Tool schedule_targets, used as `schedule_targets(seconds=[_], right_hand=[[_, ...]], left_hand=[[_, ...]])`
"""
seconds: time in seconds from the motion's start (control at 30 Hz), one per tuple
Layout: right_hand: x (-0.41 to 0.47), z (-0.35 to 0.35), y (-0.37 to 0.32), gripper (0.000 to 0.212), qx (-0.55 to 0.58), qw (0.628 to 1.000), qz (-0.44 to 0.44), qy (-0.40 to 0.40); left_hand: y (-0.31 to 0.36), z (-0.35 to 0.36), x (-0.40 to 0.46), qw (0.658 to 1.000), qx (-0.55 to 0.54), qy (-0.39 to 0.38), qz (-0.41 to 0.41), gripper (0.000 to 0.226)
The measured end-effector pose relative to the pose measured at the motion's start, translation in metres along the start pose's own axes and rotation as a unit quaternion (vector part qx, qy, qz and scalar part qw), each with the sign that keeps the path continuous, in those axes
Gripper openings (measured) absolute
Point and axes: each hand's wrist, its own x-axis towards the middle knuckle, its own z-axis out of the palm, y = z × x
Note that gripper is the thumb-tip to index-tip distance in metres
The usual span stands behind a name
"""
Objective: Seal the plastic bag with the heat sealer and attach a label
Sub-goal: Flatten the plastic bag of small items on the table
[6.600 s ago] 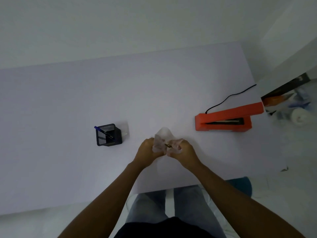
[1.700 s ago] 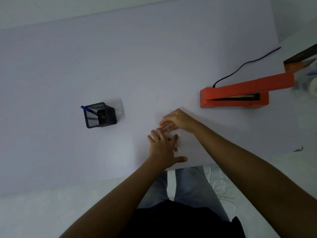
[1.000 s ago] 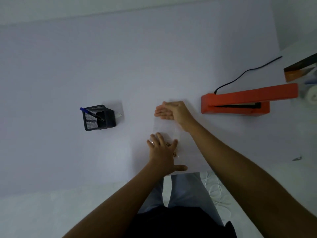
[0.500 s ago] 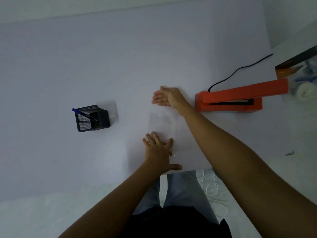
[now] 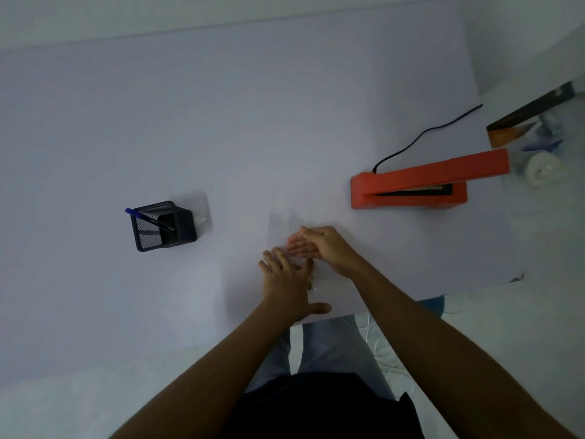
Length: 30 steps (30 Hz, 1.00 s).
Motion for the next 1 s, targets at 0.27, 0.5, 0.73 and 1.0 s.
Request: schedule_targets(seconds=[0.27,0.5,0.73,1.0], right_hand=[[0.051,-0.027,-0.05,0.043,0.033,0.998,-0.016,0.058],[0.074,-0.036,-0.078,0.043,0.072,0.986,-0.102,0.111],[0.051,-0.001,-0.061,0.041,0.064,0.996,-0.066,0.014],[0.049,0.029,-0.037,0.044,-0.03,0.997,0.001,-0.065]], left_hand=[[-0.001,0.002,0.0,1.0,0.007,-0.007,0.002,0.117],[-0.003,0.0,0.0,1.0,0.004,-0.008,0.006,0.118],[-0.002,0.002,-0.003,1.0,-0.008,-0.004,0.003,0.117],[-0.003,0.003,0.0,1.0,-0.018,-0.008,0.004,0.116]])
